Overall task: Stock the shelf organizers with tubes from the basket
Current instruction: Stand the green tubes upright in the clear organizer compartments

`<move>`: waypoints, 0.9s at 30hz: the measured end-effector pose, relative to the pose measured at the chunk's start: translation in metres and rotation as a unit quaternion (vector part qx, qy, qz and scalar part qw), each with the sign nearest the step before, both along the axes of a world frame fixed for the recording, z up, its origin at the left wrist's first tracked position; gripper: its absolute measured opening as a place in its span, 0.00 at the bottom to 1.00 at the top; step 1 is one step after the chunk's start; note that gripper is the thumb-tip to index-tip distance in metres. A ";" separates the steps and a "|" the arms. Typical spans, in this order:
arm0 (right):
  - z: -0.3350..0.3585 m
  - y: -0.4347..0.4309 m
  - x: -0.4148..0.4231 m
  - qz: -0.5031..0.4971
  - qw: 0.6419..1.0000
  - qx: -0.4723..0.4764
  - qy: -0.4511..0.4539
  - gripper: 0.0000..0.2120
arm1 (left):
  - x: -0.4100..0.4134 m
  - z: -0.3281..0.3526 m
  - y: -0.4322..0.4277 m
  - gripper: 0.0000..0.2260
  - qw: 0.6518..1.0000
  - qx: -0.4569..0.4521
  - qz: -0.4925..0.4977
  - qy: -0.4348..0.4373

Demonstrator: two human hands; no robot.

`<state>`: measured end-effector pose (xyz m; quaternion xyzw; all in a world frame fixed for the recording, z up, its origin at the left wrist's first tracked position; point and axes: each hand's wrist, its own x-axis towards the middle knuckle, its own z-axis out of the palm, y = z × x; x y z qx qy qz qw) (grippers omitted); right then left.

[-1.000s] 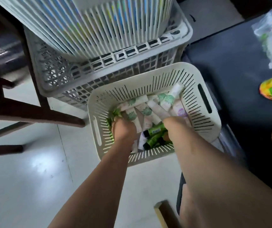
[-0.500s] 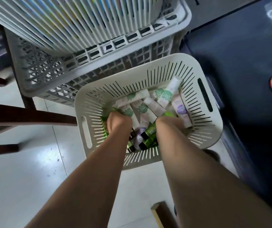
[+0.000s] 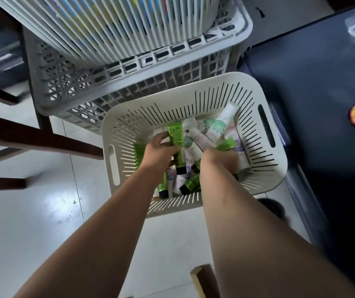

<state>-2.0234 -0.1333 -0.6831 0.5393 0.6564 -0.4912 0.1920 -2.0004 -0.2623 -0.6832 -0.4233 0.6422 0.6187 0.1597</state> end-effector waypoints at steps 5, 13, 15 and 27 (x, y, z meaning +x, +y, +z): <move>0.001 -0.004 0.002 -0.078 0.986 -0.102 0.109 0.12 | -0.003 0.010 0.004 0.25 0.998 0.058 0.018 0.021; 0.030 0.013 -0.002 0.056 0.955 -0.241 0.167 0.18 | -0.011 0.042 0.020 0.19 0.991 0.089 -0.065 0.073; 0.042 0.019 -0.002 0.074 0.953 -0.243 0.166 0.11 | -0.010 0.054 0.022 0.19 0.984 0.137 -0.069 0.091; 0.157 0.066 -0.002 0.154 0.931 -0.129 0.306 0.07 | 0.002 0.154 0.036 0.06 0.962 0.044 -0.150 0.223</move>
